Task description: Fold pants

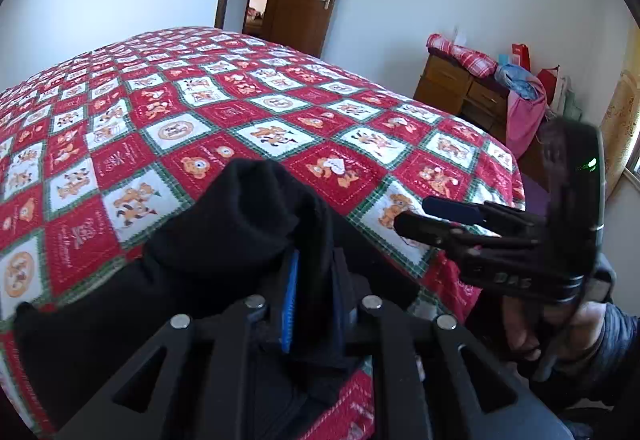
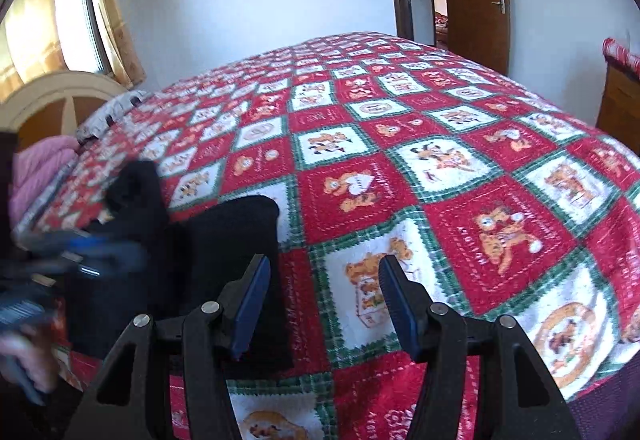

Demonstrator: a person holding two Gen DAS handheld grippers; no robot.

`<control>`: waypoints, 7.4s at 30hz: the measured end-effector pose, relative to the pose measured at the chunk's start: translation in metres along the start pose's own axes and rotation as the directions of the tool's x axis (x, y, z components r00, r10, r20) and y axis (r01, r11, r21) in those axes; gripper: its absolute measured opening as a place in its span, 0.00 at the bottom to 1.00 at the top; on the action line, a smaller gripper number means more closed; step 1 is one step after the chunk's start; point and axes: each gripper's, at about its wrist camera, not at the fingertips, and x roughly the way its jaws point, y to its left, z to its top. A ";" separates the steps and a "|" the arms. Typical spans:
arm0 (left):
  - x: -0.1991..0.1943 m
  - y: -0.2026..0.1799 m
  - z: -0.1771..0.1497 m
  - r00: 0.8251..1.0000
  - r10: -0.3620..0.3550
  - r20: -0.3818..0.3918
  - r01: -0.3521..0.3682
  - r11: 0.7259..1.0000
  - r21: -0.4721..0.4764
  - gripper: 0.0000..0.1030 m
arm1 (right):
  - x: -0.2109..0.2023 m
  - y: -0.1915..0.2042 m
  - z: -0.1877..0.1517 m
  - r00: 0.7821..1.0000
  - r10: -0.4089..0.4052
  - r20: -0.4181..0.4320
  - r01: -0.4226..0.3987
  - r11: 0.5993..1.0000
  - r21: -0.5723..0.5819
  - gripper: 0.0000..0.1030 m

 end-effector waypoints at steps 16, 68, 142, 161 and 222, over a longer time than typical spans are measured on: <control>-0.070 0.066 -0.056 0.934 0.310 0.178 -0.278 0.943 -0.184 0.98 | -0.018 0.046 -0.003 0.980 0.172 0.103 -0.164 0.983 -0.085 0.67; -0.053 0.094 -0.087 0.906 0.415 0.088 -0.381 0.887 -0.262 1.00 | 0.031 0.054 0.017 0.987 0.118 -0.106 -0.132 0.981 -0.138 0.07; -0.087 0.126 -0.101 0.938 0.312 0.153 -0.237 0.896 -0.375 0.11 | 0.016 0.069 0.007 0.967 0.249 -0.056 -0.255 0.958 -0.132 0.26; -0.204 0.260 -0.084 0.759 0.623 0.188 -0.478 0.729 -0.490 0.11 | 0.107 0.272 0.124 0.882 0.453 -0.128 -0.470 0.827 -0.310 0.25; -0.259 0.145 -0.104 0.591 0.782 0.200 -0.624 0.599 -0.502 1.00 | -0.030 0.251 0.047 0.914 0.395 0.091 -0.343 0.873 -0.348 0.69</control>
